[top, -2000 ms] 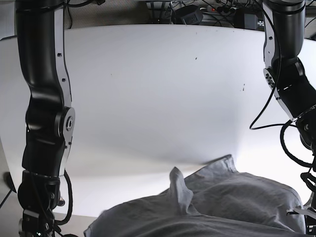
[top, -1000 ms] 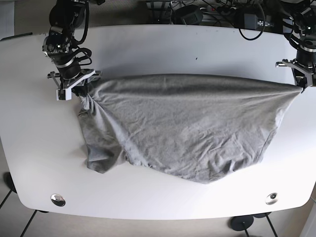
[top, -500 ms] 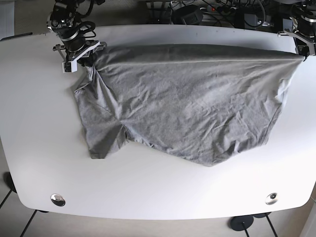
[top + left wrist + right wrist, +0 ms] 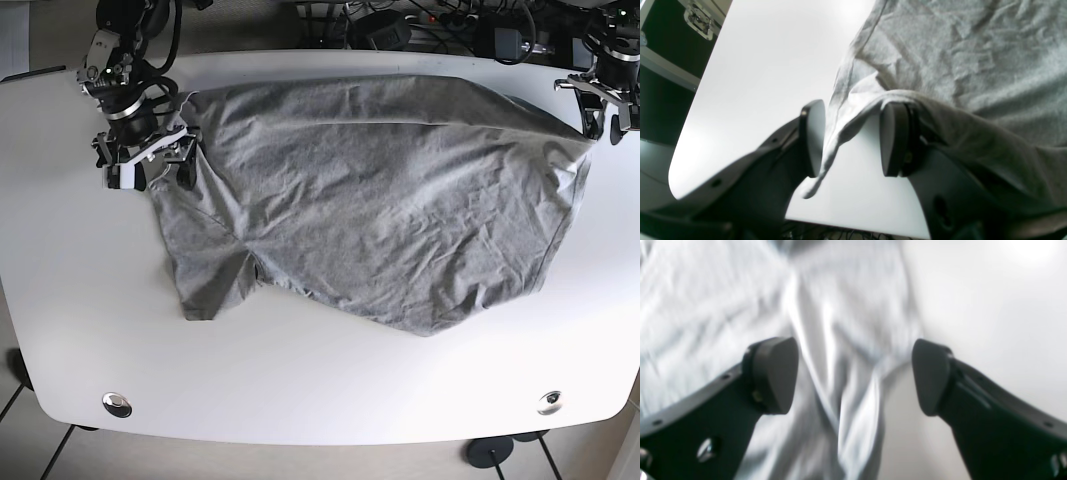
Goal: Fold the T-shirt properly
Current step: 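Release with the left gripper and regrasp the shirt lower along its side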
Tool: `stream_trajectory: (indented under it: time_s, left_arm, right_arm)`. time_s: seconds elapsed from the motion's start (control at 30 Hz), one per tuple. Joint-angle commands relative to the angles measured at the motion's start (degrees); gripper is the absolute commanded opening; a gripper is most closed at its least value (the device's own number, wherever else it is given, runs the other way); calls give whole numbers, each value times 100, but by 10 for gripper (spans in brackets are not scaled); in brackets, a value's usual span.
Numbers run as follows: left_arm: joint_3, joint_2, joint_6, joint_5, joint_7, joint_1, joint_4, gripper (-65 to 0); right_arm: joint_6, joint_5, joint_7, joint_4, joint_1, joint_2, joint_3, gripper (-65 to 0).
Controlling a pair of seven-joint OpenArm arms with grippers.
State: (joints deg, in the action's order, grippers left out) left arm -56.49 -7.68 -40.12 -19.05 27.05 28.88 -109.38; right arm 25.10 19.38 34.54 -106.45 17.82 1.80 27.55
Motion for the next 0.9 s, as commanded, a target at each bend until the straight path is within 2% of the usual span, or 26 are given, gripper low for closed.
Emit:
stream_trajectory:
  time_s: [0.03, 0.1, 0.17, 0.27, 0.3, 0.37, 0.43, 0.53, 0.6, 0.7, 0.83, 0.87, 0.9]
  left_arm:
    - [27, -106, 12, -104, -160, 35, -108, -396]
    - [27, -98, 12, -104, -142, 35, -108, -396]
    - [36, -133, 12, -139, 183, 26, -117, -396]
    - [27, -397, 12, -667, 790, 8, -187, -396]
    - [36, -546, 12, -1009, 1124, 17, -205, -396]
    - [27, -687, 12, -1440, 1414, 17, -205, -396]
    - [45, -810, 12, -1722, 1572, 17, -205, -396]
    - [308, -942, 12, -1862, 1581, 26, -222, -396]
    - [546, -1047, 12, -2056, 1581, 61, -222, -396]
    - [730, -1153, 12, -2355, 1581, 149, -222, -396]
    - [1073, -1047, 12, -1739, 1581, -695, -187, -396]
    - [1179, -898, 12, -1317, 1581, -1099, -169, -394]
    - [1267, -792, 12, -1018, 1581, -1407, -169, -394]
  right_arm:
    - [-27, 27, -83, 320, -345, 114, 159, -140]
    - [-27, 27, 251, 751, -662, 308, 317, -140]
    - [-27, 27, 348, 1059, -793, 334, 344, -141]
    - [-27, 27, 348, 1340, -802, 343, 344, -141]
    - [-9, 27, 356, 1445, -793, 316, 309, -141]
    - [0, 36, 365, 1516, -723, 290, 300, -141]
    - [8, 36, 365, 1665, -714, 185, 291, -141]
    - [26, 36, 374, 1665, -714, 105, 291, -149]
    - [26, 45, 400, 1674, -714, 97, 282, -206]
    - [26, 45, 400, 1692, -714, 97, 282, -352]
    - [17, 45, 400, 1700, -758, 105, 282, -606]
    - [26, 45, 400, 1700, -802, 114, 282, -633]
    - [26, 36, 400, 1700, -802, 114, 282, -621]
